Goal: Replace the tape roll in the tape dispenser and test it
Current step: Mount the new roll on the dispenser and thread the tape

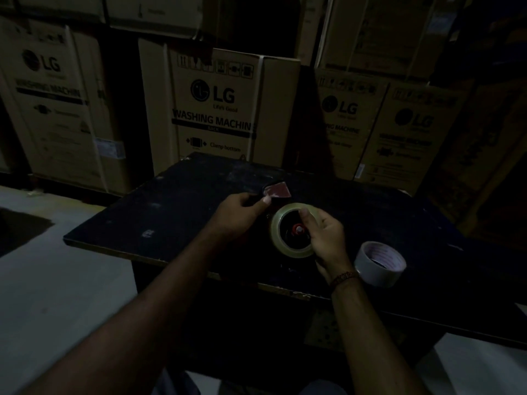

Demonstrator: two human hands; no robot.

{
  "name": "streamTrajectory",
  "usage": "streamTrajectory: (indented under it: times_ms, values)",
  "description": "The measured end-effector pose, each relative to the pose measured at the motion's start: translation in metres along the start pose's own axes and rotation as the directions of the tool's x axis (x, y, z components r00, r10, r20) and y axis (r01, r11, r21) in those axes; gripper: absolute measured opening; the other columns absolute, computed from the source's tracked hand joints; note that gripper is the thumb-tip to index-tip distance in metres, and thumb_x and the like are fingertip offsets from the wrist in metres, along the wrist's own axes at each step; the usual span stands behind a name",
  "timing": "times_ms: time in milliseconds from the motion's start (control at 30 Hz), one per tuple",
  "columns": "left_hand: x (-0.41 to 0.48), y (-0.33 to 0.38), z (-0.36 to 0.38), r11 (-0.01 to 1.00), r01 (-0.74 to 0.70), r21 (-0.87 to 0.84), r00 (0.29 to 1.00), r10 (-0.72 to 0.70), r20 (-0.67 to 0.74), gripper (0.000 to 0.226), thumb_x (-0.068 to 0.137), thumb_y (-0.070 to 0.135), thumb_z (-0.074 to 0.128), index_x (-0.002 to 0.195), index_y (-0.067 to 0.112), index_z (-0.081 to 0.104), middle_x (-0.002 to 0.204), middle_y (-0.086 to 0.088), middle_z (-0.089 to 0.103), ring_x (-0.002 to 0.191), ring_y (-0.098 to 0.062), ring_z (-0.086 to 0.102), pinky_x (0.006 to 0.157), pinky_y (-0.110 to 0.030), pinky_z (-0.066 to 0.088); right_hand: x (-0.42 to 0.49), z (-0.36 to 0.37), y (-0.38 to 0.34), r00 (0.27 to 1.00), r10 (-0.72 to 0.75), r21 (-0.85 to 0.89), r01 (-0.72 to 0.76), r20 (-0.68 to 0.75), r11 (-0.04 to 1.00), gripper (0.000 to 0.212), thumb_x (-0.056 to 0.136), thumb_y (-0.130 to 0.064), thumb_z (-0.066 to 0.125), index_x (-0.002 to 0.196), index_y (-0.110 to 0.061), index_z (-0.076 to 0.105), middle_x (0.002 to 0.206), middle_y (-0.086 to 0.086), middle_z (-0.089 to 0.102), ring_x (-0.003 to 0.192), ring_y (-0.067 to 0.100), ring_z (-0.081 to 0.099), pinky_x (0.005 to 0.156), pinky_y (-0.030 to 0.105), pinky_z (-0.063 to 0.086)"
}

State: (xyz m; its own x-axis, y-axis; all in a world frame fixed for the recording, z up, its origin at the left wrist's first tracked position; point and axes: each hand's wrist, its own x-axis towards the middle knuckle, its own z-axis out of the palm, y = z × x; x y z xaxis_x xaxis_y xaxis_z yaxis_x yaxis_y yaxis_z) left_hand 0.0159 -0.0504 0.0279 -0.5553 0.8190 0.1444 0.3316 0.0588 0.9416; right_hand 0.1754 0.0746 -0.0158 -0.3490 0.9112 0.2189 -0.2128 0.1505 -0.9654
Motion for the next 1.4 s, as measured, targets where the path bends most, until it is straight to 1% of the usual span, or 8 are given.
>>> streamTrajectory:
  times_ms: [200,333,533,800,1033,1100,1233,1400]
  values:
    - [-0.003,-0.012,0.010,0.997,-0.067,-0.025,0.992,0.064,-0.109,0.049,0.089,0.061,0.064,0.111,0.021,0.081,0.098,0.003,0.082,0.092,-0.020,0.079,0.090,-0.051,0.062,0.000,-0.007,0.003,1.000,0.022,0.026,-0.022,-0.016,0.999,0.020,0.098,-0.020,0.069,0.114,-0.007,0.073,0.098,0.003,0.079,0.089,0.014,0.076,0.073,0.025,0.058]
    - [-0.004,-0.011,0.018,0.996,-0.061,0.063,0.968,0.074,-0.239,0.037,0.102,0.048,0.062,0.112,0.016,0.077,0.100,0.002,0.078,0.095,-0.017,0.074,0.090,-0.041,0.060,0.006,-0.011,-0.010,0.999,-0.010,-0.221,0.019,0.041,0.975,0.013,0.100,-0.022,0.067,0.108,-0.012,0.072,0.096,0.000,0.075,0.095,0.022,0.073,0.067,0.020,0.055]
    - [-0.008,-0.004,0.032,0.990,0.017,0.137,0.939,0.032,-0.342,0.036,0.099,0.053,0.053,0.110,0.022,0.070,0.096,0.005,0.071,0.090,-0.016,0.067,0.081,-0.035,0.053,0.009,0.012,-0.047,0.934,-0.225,-0.459,0.335,0.279,0.823,0.052,0.103,-0.040,0.059,0.153,-0.036,0.047,0.129,-0.007,0.062,0.117,0.002,0.058,0.087,0.008,0.044]
    - [-0.008,-0.001,0.024,0.998,0.001,0.056,0.946,0.017,-0.323,0.022,0.100,0.043,0.055,0.104,0.024,0.065,0.088,0.012,0.064,0.089,-0.014,0.064,0.077,-0.032,0.044,0.017,0.030,-0.059,0.881,-0.352,-0.501,0.470,0.315,0.727,0.015,0.095,-0.027,0.072,0.107,-0.020,0.076,0.109,-0.005,0.074,0.104,0.008,0.070,0.094,0.037,0.059]
    - [-0.013,-0.007,0.021,0.996,-0.087,0.028,0.932,0.091,-0.350,0.016,0.099,0.032,0.059,0.101,0.020,0.070,0.088,0.010,0.070,0.083,-0.005,0.066,0.076,-0.033,0.053,0.011,0.033,-0.057,0.852,-0.454,-0.547,0.517,0.260,0.658,0.019,0.091,-0.022,0.075,0.109,-0.016,0.075,0.111,-0.002,0.064,0.100,0.006,0.062,0.089,0.019,0.053]
    - [-0.010,-0.010,0.016,0.998,-0.056,-0.009,0.935,0.049,-0.352,0.018,0.096,0.036,0.063,0.101,0.020,0.070,0.090,0.006,0.073,0.084,-0.012,0.070,0.082,-0.038,0.060,0.002,0.034,-0.058,0.819,-0.522,-0.590,0.548,0.237,0.593,0.026,0.088,-0.022,0.078,0.110,-0.013,0.066,0.113,0.000,0.058,0.100,0.007,0.055,0.084,0.011,0.046]
    - [-0.007,-0.013,0.013,1.000,-0.026,0.007,0.939,0.027,-0.344,0.021,0.096,0.036,0.066,0.103,0.016,0.071,0.089,0.005,0.072,0.083,-0.011,0.069,0.080,-0.035,0.059,-0.022,0.036,-0.063,0.693,-0.623,-0.746,0.617,0.363,0.250,0.025,0.083,-0.035,0.081,0.086,-0.014,0.067,0.112,0.004,0.055,0.104,0.023,0.052,0.084,0.032,0.046]
    - [-0.011,-0.013,0.018,0.997,-0.068,0.040,0.915,0.078,-0.397,0.021,0.094,0.035,0.067,0.102,0.016,0.071,0.088,0.007,0.071,0.081,-0.007,0.068,0.075,-0.029,0.054,-0.036,0.059,-0.065,0.872,-0.370,-0.933,0.358,0.322,0.032,0.033,0.088,-0.045,0.074,0.106,-0.017,0.080,0.148,0.004,0.045,0.131,0.028,0.044,0.103,0.047,0.047]
